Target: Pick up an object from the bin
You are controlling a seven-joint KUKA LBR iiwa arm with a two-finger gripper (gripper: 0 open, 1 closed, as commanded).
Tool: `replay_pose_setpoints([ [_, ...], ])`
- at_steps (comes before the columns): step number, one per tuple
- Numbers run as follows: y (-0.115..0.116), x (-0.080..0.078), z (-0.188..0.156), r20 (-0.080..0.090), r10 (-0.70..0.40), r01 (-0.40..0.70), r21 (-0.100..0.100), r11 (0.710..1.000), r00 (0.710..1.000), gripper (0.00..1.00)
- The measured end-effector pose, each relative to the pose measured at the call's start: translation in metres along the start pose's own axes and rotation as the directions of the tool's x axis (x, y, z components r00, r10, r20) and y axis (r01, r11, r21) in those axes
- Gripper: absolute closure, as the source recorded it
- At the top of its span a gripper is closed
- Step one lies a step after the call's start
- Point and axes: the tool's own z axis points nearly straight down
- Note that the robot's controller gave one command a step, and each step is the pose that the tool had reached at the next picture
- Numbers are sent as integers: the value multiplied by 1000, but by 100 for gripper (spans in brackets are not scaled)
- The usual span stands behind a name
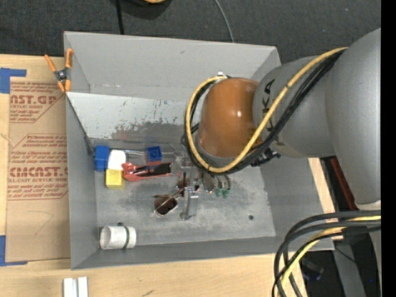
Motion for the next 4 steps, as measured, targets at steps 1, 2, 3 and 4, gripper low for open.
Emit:
replay_pose_setpoints([
  [1, 19, -2, 39, -1, 98, -98, 1, 995, 995, 0],
  [2, 23, -2, 46, -2, 96, -96, 0, 995, 995, 0],
  [3, 11, -12, 24, -6, -58, 58, 3, 998, 998, 0],
  [4, 34, -4, 54, -1, -391, 391, -2, 920, 920, 100],
])
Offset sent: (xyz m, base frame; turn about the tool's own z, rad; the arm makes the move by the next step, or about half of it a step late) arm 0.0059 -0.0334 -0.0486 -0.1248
